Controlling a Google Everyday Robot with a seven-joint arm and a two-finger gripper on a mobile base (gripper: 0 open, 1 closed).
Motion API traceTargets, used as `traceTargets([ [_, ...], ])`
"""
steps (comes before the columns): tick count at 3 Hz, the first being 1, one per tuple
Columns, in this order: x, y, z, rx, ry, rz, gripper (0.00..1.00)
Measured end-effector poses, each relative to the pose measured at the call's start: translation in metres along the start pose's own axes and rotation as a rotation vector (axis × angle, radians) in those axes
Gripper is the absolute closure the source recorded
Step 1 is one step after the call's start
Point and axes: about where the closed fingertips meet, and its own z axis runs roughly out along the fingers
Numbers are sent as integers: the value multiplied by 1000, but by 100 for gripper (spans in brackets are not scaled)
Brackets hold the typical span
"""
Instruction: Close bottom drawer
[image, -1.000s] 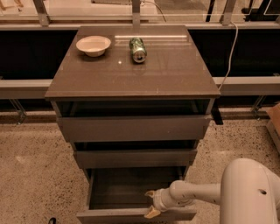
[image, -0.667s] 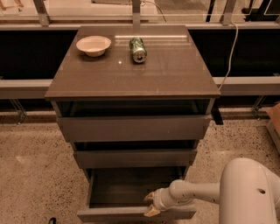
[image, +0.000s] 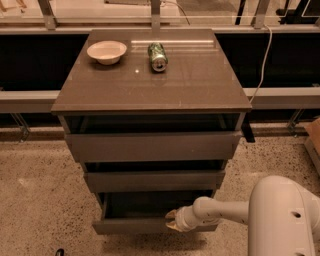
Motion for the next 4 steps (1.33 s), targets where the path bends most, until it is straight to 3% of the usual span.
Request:
traceTargets([
  [1, -6, -36, 2, 24, -10, -30, 59],
  [2, -12, -64, 5, 76, -29, -39, 42],
  [3, -22, -67, -3, 149, -83, -44, 9],
  [4, -33, -51, -14, 184, -89, -48, 0],
])
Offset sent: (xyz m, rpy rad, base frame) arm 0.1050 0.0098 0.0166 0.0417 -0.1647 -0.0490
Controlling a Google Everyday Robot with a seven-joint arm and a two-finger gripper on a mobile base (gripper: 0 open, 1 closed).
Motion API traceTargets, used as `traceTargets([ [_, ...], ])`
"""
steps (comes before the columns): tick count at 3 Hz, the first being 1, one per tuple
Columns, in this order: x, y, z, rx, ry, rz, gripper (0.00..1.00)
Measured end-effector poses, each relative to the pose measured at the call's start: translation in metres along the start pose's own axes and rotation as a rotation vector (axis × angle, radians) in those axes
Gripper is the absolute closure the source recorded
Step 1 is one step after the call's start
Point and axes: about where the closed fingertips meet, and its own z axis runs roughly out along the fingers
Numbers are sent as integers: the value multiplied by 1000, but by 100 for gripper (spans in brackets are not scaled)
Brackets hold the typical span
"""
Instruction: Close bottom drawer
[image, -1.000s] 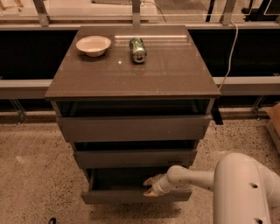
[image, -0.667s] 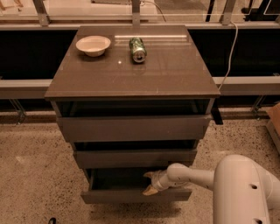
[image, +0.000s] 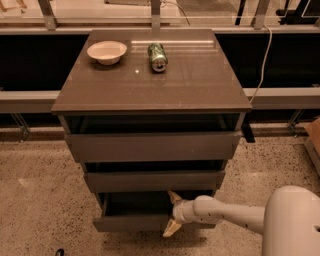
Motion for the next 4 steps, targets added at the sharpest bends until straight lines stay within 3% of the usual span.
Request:
traceTargets([
  [1, -12, 29, -6, -25, -21, 15, 0],
  [3, -5, 80, -2, -67, -157, 129, 43],
  [4, 5, 93, 4, -71, -241, 167, 65],
])
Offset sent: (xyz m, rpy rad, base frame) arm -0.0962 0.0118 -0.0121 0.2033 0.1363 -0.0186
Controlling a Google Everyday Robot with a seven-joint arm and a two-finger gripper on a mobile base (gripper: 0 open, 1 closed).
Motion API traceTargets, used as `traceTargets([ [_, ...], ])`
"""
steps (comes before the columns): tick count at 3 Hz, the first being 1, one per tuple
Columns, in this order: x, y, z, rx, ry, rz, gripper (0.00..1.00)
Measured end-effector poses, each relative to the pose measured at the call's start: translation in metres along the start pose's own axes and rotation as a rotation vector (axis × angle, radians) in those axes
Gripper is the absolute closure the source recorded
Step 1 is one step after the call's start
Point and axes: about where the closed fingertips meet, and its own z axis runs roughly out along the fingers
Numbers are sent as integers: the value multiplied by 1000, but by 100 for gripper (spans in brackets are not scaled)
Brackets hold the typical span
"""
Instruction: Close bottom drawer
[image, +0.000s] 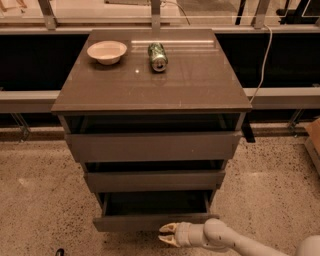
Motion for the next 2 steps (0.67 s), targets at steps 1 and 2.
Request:
traceTargets([
  [1, 12, 3, 10, -37, -56, 17, 89],
  [2, 38, 13, 49, -101, -170, 75, 100],
])
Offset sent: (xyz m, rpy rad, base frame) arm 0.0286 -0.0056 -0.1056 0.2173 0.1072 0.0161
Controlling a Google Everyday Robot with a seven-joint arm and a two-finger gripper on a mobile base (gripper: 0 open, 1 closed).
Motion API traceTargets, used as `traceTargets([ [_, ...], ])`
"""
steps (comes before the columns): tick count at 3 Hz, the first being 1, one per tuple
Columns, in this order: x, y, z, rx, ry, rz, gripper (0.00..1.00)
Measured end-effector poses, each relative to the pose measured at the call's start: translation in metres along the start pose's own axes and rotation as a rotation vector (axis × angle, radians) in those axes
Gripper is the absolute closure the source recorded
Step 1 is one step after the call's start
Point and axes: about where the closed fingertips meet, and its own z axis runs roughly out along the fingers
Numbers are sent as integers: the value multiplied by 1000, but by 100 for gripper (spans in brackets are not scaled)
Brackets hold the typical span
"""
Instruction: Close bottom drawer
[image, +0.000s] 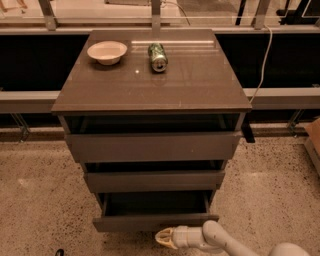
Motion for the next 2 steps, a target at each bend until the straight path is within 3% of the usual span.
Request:
traceTargets([
  [1, 33, 5, 21, -30, -134, 26, 100],
  [2, 33, 5, 21, -30, -135, 26, 100],
])
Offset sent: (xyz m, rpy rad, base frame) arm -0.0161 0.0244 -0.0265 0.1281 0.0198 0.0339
